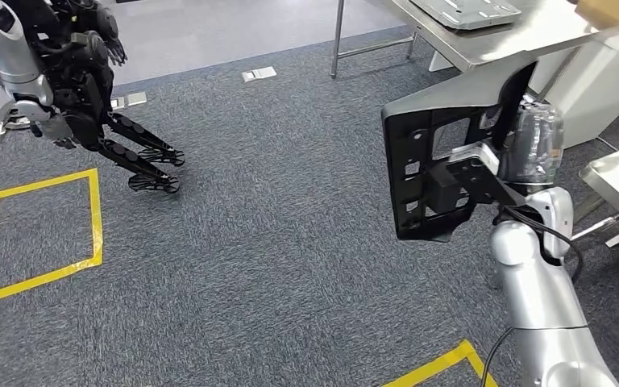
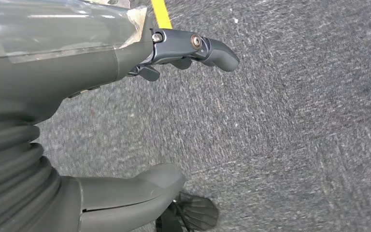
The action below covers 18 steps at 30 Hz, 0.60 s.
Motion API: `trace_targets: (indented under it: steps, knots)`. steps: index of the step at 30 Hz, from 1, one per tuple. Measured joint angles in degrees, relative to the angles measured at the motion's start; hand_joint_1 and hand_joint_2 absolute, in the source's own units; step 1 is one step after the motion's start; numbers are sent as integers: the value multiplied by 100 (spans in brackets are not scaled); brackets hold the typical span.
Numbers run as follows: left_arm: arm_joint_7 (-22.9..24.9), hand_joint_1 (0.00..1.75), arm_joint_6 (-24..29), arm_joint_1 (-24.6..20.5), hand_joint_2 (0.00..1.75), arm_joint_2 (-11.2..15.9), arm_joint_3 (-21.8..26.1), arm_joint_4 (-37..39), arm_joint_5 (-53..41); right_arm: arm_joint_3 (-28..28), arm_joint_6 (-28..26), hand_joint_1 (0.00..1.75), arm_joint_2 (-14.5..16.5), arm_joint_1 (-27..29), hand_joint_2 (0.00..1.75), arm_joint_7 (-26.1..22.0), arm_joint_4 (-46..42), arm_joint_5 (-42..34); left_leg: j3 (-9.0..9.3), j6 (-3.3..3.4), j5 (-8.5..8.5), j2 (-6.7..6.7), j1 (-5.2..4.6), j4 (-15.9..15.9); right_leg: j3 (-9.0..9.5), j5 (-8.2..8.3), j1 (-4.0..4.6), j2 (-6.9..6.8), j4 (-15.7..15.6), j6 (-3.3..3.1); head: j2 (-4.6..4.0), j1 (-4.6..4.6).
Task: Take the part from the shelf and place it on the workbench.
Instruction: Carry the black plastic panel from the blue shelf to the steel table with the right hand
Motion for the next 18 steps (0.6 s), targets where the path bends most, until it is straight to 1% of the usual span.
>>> trace_targets:
  steps: [1, 2, 3, 4, 5, 6, 7, 8, 9, 10, 11, 12, 13, 14, 15, 16, 17, 18]
  knots:
    - [3, 0, -18, 7, 175, 8, 1, 0, -10, -4, 0, 175, -1, 13, 175, -4, 3, -5, -6, 2, -1, 74, -4, 0, -191, -147, -12, -68, 388, 5, 0, 12]
    - [2, 0, -23, 13, 175, 14, 1, 0, -20, -10, 0, 175, -3, 34, 175, -10, 5, -11, -11, 0, -5, 149, -6, 1, -329, -236, -25, -95, 674, 26, 0, 16]
    - [-4, 0, -32, 14, 175, 15, 1, 0, -26, -15, 0, 175, -8, 56, 175, -14, 7, -19, -15, -6, -11, 224, -7, 2, -365, -244, -40, -114, 762, 68, 0, 18]
    - [-17, 0, -52, 14, 175, 15, 1, 0, -24, -21, 0, 175, -13, 72, 175, -21, 8, -28, -16, -17, -18, 297, -5, 5, -279, -170, -57, -142, 619, 124, 0, 22]
    - [-33, 0, -88, 14, 175, 14, 3, 0, -15, -29, 0, 175, -19, 81, 175, -31, 8, -40, -10, -36, -30, 367, 0, 9, -73, -33, -77, -209, 254, 182, 0, 24]
    - [-50, 0, -132, 14, 175, 19, 7, -1, -4, -39, 0, 175, -24, 83, 175, -39, 8, -51, -1, -64, -48, 433, -6, 18, 168, 99, -87, -344, -193, 221, 0, 32]
    - [-63, 0, -174, 13, 175, 23, 16, -2, 6, -50, 0, 175, -27, 84, 175, -47, 8, -60, 6, -96, -68, 488, -17, 28, 380, 204, -69, -454, -553, 231, 0, 38]
    - [-72, 0, -206, 13, 175, 31, 27, -3, 14, -62, 0, 175, -30, 88, 175, -52, 8, -67, 20, -130, -88, 539, -34, 39, 512, 266, -52, -521, -786, 211, 0, 35]
    - [-78, 0, -226, 12, 175, 37, 37, -4, 18, -73, 0, 175, -38, 94, 175, -54, 10, -70, 33, -158, -104, 586, -51, 46, 556, 282, -28, -538, -865, 173, 0, 34]
    - [-81, 0, -239, 11, 175, 39, 45, -4, 19, -84, 0, 175, -48, 102, 175, -56, 13, -72, 48, -181, -114, 639, -55, 44, 555, 291, -6, -463, -855, 137, 0, 26]
    - [-83, 0, -247, 9, 175, 42, 49, -4, 19, -96, 0, 175, -57, 111, 175, -56, 15, -64, 63, -210, -131, 683, -46, 46, 547, 298, -30, -389, -854, 95, 0, 15]
    - [-83, 0, -269, 4, 175, 43, 51, -4, 19, -108, -1, 175, -66, 114, 175, -54, 18, -37, 61, -240, -175, 631, -23, 79, 548, 302, -49, -325, -855, 65, 0, 10]
    - [-77, 0, -297, 0, 175, 46, 55, -4, 19, -117, -1, 175, -69, 112, 175, -43, 22, 4, 20, -266, -268, 512, 0, 192, 554, 308, -69, -262, -859, 19, 0, 1]
    - [-63, 0, -329, -1, 175, 48, 62, -4, 18, -122, -2, 175, -70, 108, 175, -26, 31, 51, -88, -286, -423, 347, 17, 433, 561, 314, -90, -205, -865, -30, 0, -10]
    - [-43, 0, -357, 2, 175, 49, 70, -3, 16, -125, -2, 175, -70, 103, 175, -10, 45, 97, -254, -292, -615, 172, 27, 789, 559, 317, -83, -145, -864, -67, 0, -20]
    - [-17, 0, -365, 8, 175, 49, 79, -3, 14, -125, -2, 175, -70, 101, 175, 3, 66, 129, -462, -288, -800, 79, 27, 1198, 558, 319, -69, -82, -863, -103, 0, -27]
    - [15, 0, -357, 14, 175, 49, 85, -2, 11, -127, -2, 175, -70, 100, 175, 11, 90, 159, -657, -282, -920, 38, 26, 1555, 557, 321, -51, -6, -862, -118, 0, -32]
    - [41, 0, -340, 18, 175, 49, 90, -2, 7, -134, -2, 175, -76, 97, 175, 23, 113, 194, -781, -267, -926, 22, 26, 1740, 558, 323, -33, 75, -860, -123, 0, -34]
